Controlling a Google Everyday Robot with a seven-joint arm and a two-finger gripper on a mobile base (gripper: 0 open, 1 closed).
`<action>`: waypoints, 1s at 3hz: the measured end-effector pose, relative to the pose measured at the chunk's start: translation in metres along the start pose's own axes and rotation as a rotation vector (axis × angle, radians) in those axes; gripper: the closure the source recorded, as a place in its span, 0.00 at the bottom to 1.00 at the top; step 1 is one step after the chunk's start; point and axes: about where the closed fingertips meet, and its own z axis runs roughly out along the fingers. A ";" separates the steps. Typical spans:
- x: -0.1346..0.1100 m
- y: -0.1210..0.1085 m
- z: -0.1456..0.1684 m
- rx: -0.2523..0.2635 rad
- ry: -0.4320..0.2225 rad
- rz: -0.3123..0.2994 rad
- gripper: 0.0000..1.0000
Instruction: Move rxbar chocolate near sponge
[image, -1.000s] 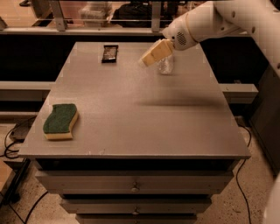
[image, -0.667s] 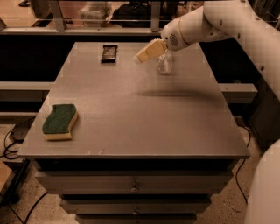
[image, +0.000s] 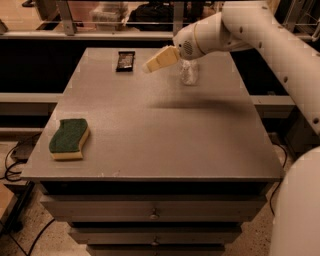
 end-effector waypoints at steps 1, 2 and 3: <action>-0.010 0.001 0.035 -0.039 -0.052 0.000 0.00; -0.019 -0.004 0.076 -0.053 -0.095 0.011 0.00; -0.022 -0.008 0.114 -0.059 -0.122 0.037 0.00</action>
Offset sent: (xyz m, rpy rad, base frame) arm 0.0728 0.0991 -0.0311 0.1550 -0.0307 0.0443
